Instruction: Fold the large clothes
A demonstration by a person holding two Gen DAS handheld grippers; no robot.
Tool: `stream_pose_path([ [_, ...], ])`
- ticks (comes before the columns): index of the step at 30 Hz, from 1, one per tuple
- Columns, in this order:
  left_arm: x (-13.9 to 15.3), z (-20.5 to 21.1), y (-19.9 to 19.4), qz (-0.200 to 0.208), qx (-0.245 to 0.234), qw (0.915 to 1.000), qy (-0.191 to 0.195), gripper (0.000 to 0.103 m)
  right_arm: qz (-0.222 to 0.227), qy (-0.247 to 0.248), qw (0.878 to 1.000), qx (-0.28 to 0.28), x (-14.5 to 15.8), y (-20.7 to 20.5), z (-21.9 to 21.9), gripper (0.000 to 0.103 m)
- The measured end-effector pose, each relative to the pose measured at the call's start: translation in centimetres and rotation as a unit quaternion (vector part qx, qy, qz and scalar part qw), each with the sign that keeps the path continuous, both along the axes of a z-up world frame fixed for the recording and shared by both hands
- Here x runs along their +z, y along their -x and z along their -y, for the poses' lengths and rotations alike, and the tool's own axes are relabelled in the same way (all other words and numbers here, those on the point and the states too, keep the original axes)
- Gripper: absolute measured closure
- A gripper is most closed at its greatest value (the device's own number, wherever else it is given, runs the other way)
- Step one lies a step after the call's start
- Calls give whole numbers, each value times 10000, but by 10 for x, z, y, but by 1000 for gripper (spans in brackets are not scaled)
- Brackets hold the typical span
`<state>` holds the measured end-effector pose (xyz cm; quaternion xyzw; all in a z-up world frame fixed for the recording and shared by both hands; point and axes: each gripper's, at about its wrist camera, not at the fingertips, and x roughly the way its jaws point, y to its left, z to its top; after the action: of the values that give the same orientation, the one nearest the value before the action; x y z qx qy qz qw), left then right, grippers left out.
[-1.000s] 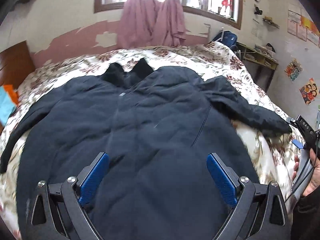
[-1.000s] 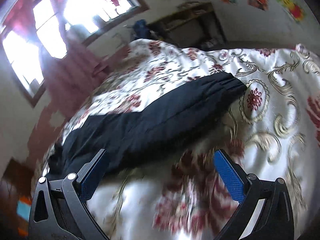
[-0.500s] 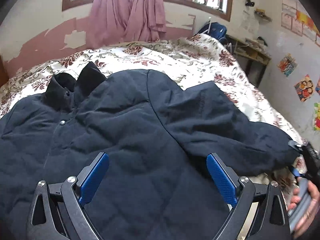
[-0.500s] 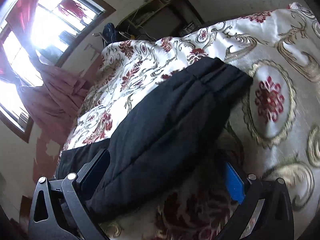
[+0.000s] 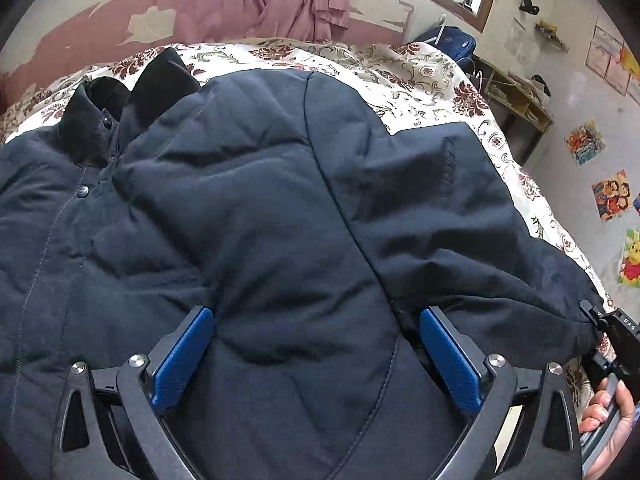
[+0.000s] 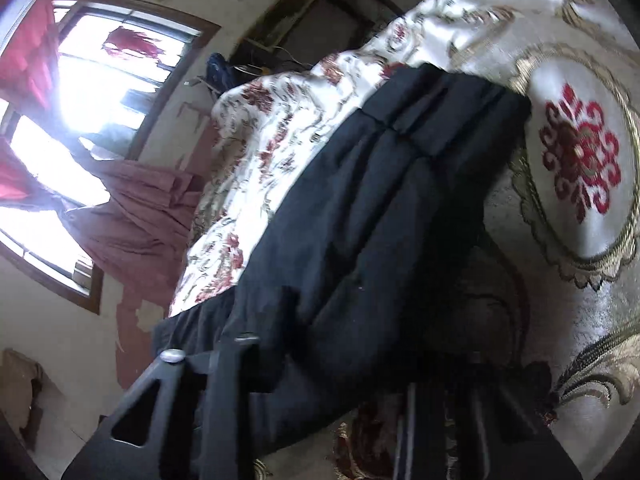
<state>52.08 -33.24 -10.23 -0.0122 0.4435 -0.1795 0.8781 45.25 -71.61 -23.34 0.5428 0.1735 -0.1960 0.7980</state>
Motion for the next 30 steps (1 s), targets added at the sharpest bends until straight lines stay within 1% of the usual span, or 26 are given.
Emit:
stream_pose_path([
  [2, 4, -4, -1, -109, -42, 9999, 51, 0, 176, 186, 9997, 9, 10, 5, -3, 91],
  [4, 10, -14, 0, -303, -94, 9993, 183, 0, 322, 440, 9985, -8, 23, 12, -8, 92],
  [6, 19, -27, 5, -334, -91, 9992, 222, 0, 439, 743, 9963, -21, 40, 13, -13, 93],
  [9, 35, -51, 17, -268, -144, 9993, 239, 0, 668, 1150, 9911, -7, 65, 16, -23, 94],
  [11, 48, -72, 27, -199, -139, 9995, 177, 0, 745, 1475, 9862, 8, 85, 19, -33, 94],
  [13, 59, -92, 36, -99, -157, 9998, 68, 0, 827, 1848, 9792, 95, 109, 24, -47, 94],
  [16, 75, -126, 49, 100, -145, 9998, -86, 0, 894, 2437, 9649, 391, 151, 20, -73, 94],
  [18, 84, -151, 57, 189, -63, 9997, -122, 0, 974, 2869, 9506, 671, 187, 11, -98, 94],
  [19, 88, -163, 60, 212, -15, 9997, -108, 0, 1013, 3013, 9450, 769, 200, 11, -108, 94],
  [21, 95, -190, 67, 252, 115, 9996, -46, 0, 1095, 3385, 9289, 1028, 229, 4, -136, 94],
  [22, 98, -204, 72, 277, 194, 9994, -11, 0, 1143, 3627, 9172, 1192, 245, 0, -157, 94],
  [24, 101, -231, 81, 330, 347, 9988, 53, 0, 1219, 3977, 8976, 1461, 265, -5, -192, 94],
  [25, 102, -245, 85, 347, 418, 9985, 80, 0, 1264, 4176, 8847, 1642, 276, -6, -216, 94],
  [26, 103, -255, 88, 360, 474, 9982, 96, 0, 1293, 4301, 8756, 1777, 282, -6, -234, 94],
  [27, 103, -269, 92, 380, 557, 9977, 112, 0, 1320, 4468, 8624, 1981, 289, -10, -259, 94],
  [29, 103, -295, 101, 403, 707, 9966, 140, 0, 1323, 4753, 8397, 2270, 298, -7, -302, 94],
  [30, 103, -305, 103, 407, 776, 9960, 145, 0, 1293, 4948, 8228, 2480, 301, -10, -329, 94],
])
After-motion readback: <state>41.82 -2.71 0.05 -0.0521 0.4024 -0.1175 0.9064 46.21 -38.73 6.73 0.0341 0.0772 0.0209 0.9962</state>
